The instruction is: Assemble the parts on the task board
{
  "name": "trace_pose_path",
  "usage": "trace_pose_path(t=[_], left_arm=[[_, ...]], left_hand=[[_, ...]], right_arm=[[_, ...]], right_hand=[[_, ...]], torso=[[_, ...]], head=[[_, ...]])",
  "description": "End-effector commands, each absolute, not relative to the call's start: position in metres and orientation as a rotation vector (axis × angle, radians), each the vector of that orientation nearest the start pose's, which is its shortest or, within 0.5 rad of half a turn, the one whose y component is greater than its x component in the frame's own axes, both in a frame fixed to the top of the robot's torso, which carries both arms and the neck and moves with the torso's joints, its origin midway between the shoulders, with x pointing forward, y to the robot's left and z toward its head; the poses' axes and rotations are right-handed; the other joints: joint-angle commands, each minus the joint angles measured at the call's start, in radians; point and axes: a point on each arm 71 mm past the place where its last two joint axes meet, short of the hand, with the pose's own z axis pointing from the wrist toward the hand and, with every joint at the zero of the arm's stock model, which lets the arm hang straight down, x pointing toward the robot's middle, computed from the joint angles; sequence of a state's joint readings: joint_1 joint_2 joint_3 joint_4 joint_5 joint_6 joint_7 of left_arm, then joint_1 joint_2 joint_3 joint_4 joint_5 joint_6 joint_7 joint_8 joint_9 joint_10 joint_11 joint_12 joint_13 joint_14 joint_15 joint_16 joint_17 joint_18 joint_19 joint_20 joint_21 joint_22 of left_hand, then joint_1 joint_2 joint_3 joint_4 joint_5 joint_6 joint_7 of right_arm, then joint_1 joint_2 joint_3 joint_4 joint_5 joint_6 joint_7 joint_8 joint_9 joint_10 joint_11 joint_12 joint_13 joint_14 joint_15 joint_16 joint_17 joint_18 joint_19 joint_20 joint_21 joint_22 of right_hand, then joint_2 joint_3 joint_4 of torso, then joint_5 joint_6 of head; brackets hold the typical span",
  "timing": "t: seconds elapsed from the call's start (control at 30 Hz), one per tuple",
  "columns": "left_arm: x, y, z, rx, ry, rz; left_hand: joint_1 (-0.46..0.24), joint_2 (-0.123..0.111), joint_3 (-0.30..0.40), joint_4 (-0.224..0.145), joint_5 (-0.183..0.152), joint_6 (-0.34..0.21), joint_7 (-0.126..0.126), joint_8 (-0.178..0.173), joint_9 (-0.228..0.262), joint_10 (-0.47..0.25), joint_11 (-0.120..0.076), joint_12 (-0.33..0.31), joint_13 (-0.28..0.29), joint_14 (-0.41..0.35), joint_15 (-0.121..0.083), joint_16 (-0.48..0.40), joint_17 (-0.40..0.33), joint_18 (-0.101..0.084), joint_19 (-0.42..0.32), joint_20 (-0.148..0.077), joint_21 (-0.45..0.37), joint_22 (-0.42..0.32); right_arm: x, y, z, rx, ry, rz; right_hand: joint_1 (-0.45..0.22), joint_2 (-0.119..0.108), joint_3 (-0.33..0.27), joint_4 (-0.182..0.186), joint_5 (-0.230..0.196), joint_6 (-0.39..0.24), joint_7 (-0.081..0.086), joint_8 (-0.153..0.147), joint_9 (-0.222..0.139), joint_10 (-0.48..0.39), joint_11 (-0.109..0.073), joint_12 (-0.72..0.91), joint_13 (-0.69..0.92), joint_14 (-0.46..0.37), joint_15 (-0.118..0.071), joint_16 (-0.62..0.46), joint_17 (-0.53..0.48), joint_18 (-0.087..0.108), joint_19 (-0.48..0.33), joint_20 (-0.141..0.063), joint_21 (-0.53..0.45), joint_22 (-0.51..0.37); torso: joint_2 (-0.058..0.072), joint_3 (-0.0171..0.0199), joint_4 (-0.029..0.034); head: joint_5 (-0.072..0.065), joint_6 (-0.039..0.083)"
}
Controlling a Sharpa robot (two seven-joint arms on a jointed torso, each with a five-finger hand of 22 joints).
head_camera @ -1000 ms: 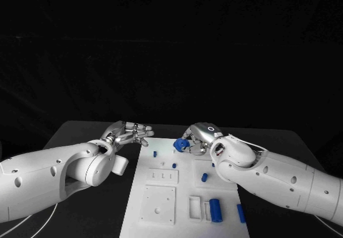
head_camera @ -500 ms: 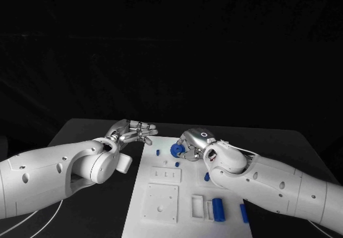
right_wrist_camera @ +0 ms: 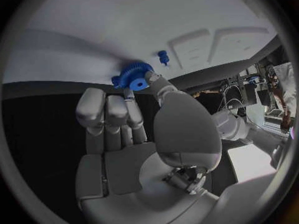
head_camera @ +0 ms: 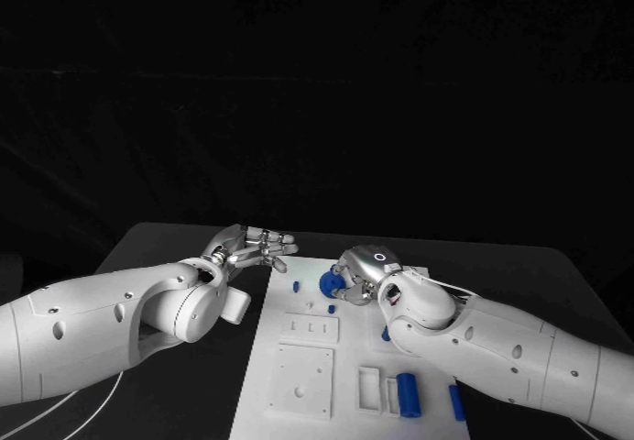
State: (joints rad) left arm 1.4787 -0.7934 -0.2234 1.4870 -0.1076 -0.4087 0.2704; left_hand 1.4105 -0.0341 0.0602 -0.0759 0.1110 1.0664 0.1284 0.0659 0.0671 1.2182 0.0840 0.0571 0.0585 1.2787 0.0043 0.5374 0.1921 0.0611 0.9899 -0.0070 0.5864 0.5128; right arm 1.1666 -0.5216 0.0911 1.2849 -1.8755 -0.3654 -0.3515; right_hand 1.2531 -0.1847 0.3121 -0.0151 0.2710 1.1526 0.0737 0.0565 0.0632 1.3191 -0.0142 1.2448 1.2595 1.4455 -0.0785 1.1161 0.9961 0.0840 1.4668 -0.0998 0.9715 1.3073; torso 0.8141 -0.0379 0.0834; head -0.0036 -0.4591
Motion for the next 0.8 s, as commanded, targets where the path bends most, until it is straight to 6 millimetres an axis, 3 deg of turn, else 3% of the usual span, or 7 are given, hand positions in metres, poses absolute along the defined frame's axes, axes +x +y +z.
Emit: trace_pose_path(t=[0.03, 0.8], left_arm=[[0.5191, 0.2000, -0.1103, -0.854, 1.480, -1.356], [0.5194, 0.1993, -0.1098, -0.854, 1.477, -1.352]], left_hand=[[-0.001, 0.003, 0.000, -0.002, 0.001, -0.002, 0.000, -0.003, 0.000, -0.010, 0.001, 0.001, 0.001, -0.003, 0.007, 0.000, -0.002, -0.001, -0.003, 0.000, 0.005, 0.001], [0.000, 0.002, 0.001, -0.004, 0.001, -0.004, 0.001, -0.003, -0.001, -0.012, 0.002, 0.001, 0.001, -0.002, 0.007, -0.001, -0.002, 0.000, -0.001, 0.000, 0.003, 0.002]], right_arm=[[0.5324, -0.1101, -0.1596, -0.272, 1.407, 0.369], [0.5358, -0.1064, -0.1577, -0.253, 1.375, 0.349]], right_hand=[[0.004, -0.003, 0.002, 0.004, -0.008, 0.001, 0.002, 0.006, 0.001, -0.001, 0.002, -0.005, -0.002, -0.002, -0.007, -0.004, -0.001, -0.015, 0.056, -0.007, -0.004, 0.119], [0.000, -0.018, 0.024, 0.002, -0.027, -0.026, 0.010, 0.005, 0.001, -0.009, 0.007, -0.019, -0.019, -0.002, -0.005, -0.013, -0.006, -0.014, 0.057, -0.006, -0.009, 0.120]], torso=[[0.000, 0.0009, -0.0003], [0.001, 0.0015, -0.0028]], head=[[0.004, 0.004], [0.005, 0.003]])
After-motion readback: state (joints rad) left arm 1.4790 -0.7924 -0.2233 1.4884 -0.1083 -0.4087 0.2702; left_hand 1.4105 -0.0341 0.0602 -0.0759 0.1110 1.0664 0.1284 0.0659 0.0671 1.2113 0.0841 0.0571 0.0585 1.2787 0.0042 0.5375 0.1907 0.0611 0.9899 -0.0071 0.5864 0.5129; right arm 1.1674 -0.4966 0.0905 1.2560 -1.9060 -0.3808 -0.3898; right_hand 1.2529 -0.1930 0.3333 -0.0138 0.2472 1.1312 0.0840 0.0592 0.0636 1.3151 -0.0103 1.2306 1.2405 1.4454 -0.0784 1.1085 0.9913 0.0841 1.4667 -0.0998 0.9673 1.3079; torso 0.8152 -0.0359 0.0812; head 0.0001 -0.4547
